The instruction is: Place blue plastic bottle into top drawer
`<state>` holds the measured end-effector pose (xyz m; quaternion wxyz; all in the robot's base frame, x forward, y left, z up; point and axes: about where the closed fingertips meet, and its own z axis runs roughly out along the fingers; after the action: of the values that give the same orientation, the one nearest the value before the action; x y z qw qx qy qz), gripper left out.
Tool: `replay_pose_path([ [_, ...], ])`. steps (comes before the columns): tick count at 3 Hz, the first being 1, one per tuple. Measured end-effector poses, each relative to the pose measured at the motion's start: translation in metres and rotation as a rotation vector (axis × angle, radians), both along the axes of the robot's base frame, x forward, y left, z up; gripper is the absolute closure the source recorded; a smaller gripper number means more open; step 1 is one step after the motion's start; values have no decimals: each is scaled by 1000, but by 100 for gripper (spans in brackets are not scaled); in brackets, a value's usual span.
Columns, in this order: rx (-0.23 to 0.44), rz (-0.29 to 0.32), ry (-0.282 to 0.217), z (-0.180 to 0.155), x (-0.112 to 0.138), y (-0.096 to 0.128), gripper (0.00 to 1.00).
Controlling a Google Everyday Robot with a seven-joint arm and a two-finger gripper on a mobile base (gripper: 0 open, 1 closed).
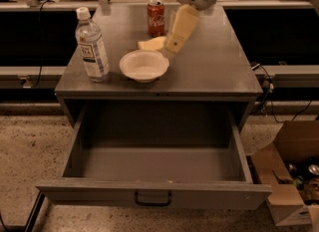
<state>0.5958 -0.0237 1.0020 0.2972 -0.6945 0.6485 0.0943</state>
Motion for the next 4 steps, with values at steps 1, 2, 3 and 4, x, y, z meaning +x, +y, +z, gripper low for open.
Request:
replay_pose_path([
  [1,145,41,17,12,37,60,0],
  [2,250,-9,54,14,60,94,0],
  [3,323,-76,108,2,69,130,0],
  [4,336,-85,142,-17,64,164,0],
])
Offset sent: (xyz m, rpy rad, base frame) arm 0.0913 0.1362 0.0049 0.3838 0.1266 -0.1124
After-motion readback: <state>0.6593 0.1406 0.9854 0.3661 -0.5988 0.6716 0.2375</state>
